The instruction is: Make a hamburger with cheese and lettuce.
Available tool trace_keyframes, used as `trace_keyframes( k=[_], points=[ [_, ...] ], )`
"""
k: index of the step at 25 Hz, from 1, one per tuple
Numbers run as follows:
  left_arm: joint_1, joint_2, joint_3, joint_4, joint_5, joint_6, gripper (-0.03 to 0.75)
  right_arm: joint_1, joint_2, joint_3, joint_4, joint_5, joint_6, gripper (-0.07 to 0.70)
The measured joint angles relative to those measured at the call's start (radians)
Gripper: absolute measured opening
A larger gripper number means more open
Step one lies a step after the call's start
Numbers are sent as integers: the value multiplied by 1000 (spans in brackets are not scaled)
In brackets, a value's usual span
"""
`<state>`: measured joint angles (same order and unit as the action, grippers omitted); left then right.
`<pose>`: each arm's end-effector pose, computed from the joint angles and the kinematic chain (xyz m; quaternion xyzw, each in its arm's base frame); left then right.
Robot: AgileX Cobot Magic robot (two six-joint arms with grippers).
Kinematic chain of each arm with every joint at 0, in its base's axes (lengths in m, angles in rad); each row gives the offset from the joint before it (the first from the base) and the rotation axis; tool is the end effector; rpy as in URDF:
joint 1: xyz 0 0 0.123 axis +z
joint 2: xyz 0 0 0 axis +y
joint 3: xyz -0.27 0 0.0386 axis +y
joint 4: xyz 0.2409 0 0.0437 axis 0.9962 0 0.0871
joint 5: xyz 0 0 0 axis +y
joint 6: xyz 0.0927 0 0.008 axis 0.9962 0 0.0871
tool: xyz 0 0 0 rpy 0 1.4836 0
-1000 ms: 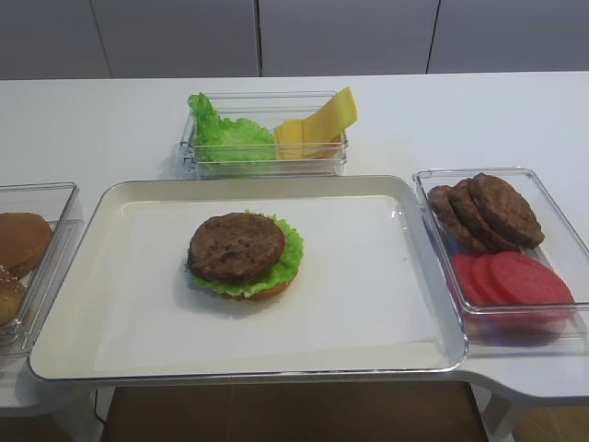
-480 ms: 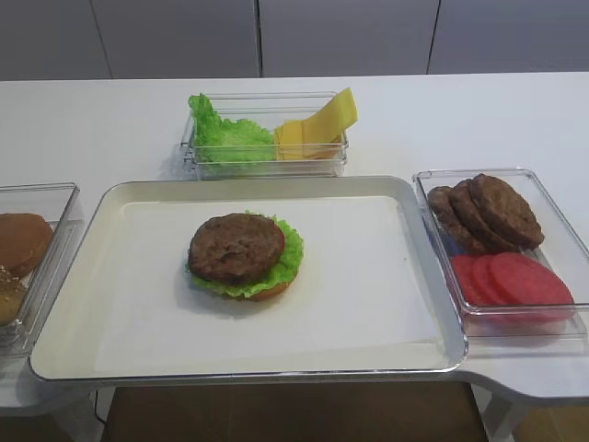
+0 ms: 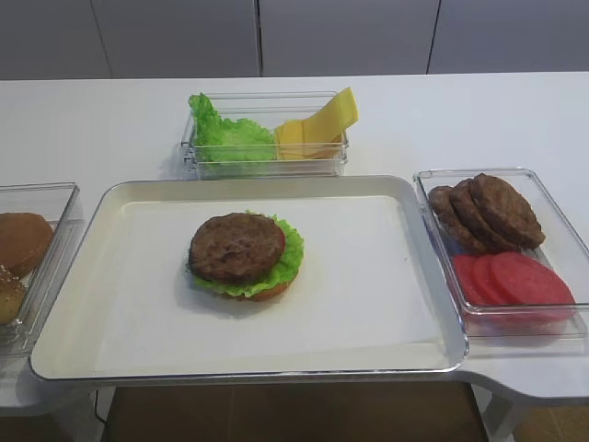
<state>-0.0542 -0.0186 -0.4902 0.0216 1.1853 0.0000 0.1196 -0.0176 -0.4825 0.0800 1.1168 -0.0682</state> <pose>-0.0042 0.0021 0.2603 0.0228 0.8816 -0.0020 0.4714 -0.0009 0.0066 0.2638 -0.0839 0.8627 0.0527 0.4959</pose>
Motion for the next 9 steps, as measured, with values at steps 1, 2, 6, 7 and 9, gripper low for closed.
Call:
trace_keyframes(
  k=[1, 2, 6, 7, 9],
  points=[
    [0, 0, 0, 0, 0, 0, 414, 0, 0, 2, 0, 0, 0, 323],
    [0, 0, 0, 0, 0, 0, 414, 0, 0, 2, 0, 0, 0, 323],
    [0, 0, 0, 0, 0, 0, 414, 0, 0, 3, 0, 4, 0, 323],
    [0, 0, 0, 0, 0, 0, 414, 0, 0, 3, 0, 4, 0, 323],
    [0, 0, 0, 0, 0, 0, 414, 0, 0, 3, 0, 4, 0, 323]
  ],
)
